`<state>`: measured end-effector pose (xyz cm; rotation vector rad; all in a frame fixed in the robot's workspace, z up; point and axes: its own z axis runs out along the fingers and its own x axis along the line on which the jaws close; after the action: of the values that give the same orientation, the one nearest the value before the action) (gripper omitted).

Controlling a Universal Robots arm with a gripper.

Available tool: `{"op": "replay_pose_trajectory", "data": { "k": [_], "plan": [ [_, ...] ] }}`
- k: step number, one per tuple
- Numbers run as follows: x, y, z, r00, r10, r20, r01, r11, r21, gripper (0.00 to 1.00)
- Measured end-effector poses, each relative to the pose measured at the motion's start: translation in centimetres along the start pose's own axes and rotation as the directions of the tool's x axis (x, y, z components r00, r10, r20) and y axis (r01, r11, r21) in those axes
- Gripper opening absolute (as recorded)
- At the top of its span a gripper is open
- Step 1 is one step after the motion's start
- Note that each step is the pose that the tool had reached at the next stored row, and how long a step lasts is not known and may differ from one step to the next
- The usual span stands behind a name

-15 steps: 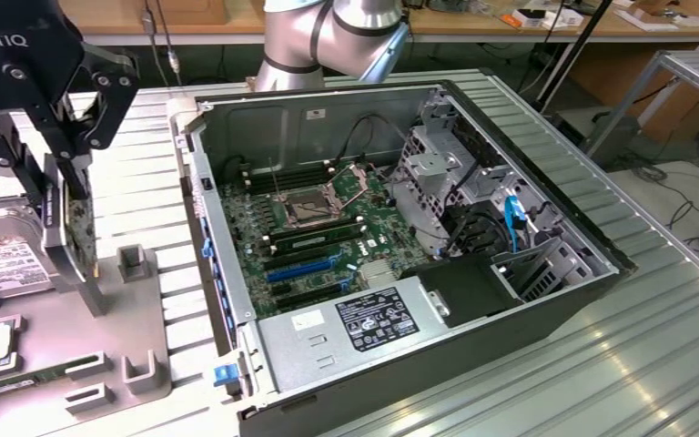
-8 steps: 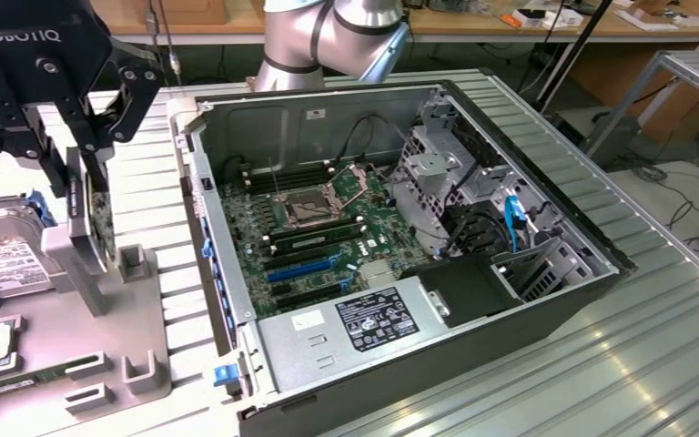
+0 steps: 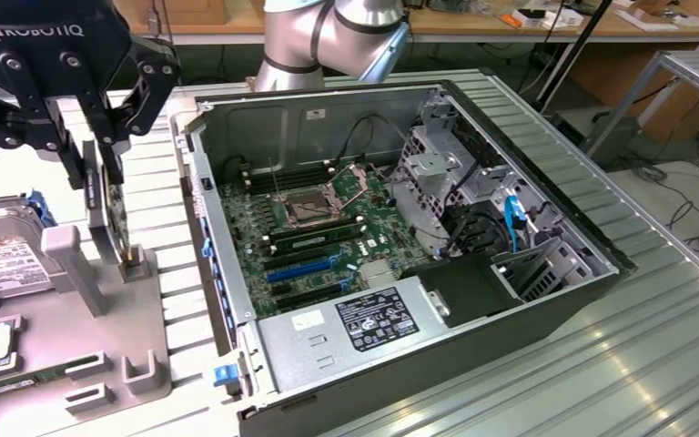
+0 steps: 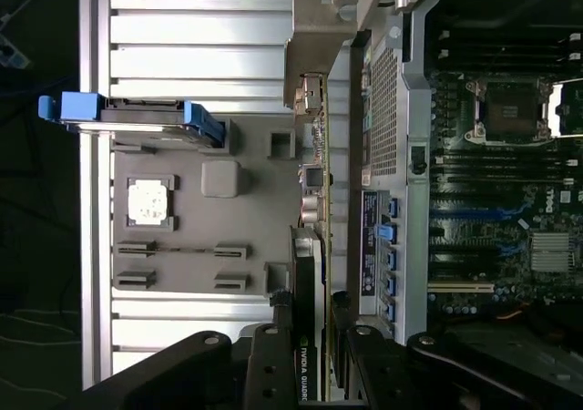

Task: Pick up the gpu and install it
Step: 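Pick up the gpu and move the gpu toward the slot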

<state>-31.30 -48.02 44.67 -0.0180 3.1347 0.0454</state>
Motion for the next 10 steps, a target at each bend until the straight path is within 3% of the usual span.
{"op": "replay_pose_trajectory", "data": {
  "k": [10],
  "plan": [
    [-0.95, 0.55, 0.02, 1.0, 0.0, 0.0, 0.0, 1.0, 0.0, 0.27]
  ]
}}
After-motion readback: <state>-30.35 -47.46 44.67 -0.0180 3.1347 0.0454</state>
